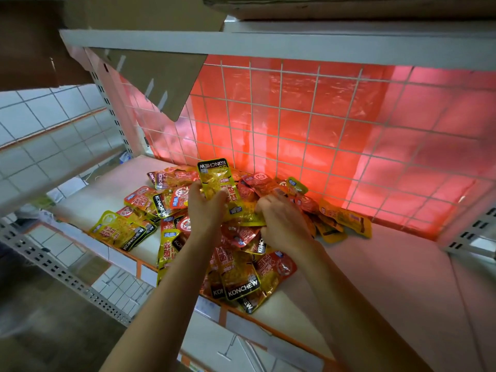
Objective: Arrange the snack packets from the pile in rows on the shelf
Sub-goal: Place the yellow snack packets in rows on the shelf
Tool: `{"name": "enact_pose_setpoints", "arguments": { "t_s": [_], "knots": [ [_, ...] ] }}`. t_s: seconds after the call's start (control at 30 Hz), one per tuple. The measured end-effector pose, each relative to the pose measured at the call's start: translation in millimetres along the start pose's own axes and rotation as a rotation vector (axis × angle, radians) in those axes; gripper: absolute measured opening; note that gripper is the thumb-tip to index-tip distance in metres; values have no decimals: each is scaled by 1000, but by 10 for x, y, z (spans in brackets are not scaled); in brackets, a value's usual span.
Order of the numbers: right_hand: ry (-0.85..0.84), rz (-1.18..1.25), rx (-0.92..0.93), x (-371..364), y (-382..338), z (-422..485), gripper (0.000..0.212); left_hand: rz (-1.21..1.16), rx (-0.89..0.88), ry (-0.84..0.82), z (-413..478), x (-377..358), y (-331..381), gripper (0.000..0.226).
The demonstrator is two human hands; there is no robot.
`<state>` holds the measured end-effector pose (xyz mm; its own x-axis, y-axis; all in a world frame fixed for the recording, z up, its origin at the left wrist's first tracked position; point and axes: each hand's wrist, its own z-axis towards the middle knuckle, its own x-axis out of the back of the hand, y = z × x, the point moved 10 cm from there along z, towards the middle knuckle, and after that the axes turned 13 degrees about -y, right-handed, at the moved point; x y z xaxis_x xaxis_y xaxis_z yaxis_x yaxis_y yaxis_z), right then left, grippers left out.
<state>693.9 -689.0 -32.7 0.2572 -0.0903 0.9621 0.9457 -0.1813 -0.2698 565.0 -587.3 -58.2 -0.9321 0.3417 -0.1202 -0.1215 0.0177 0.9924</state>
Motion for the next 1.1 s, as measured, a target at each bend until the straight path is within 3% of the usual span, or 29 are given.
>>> {"name": "enact_pose_setpoints", "arguments": {
  "t_s": [0.07, 0.2, 0.33, 0.47, 0.6, 0.8, 0.9, 1.1],
  "knots": [
    [-32, 49, -35, -17, 121, -63, 39, 17, 17, -1, -23, -54, -35, 39],
    [-127, 161, -66, -51, 338, -215, 58, 20, -54, -69, -57, -262, 7, 35],
    [-144, 228, -94, -1, 616, -438, 41, -42, -99, -158, -107, -566, 55, 37],
    [2, 325, -196, 136, 989, -759, 26, -74, -94, -199, -192, -898, 29, 32],
    [94, 469, -399, 166, 1492, -1180, 25, -126, -67, -262, -327, -1298, -79, 16],
    [180, 789, -535, 151, 2100, -1836, 30, -370, 118, -321, -643, -1910, -285, 15],
    [228, 932, -580, 152, 2334, -2157, 32, -321, 142, -395, -870, -2226, -359, 9],
    [333, 979, -669, 242, 2693, -2745, 28, -260, 216, -479, -1385, -2771, -558, 11]
  ]
}}
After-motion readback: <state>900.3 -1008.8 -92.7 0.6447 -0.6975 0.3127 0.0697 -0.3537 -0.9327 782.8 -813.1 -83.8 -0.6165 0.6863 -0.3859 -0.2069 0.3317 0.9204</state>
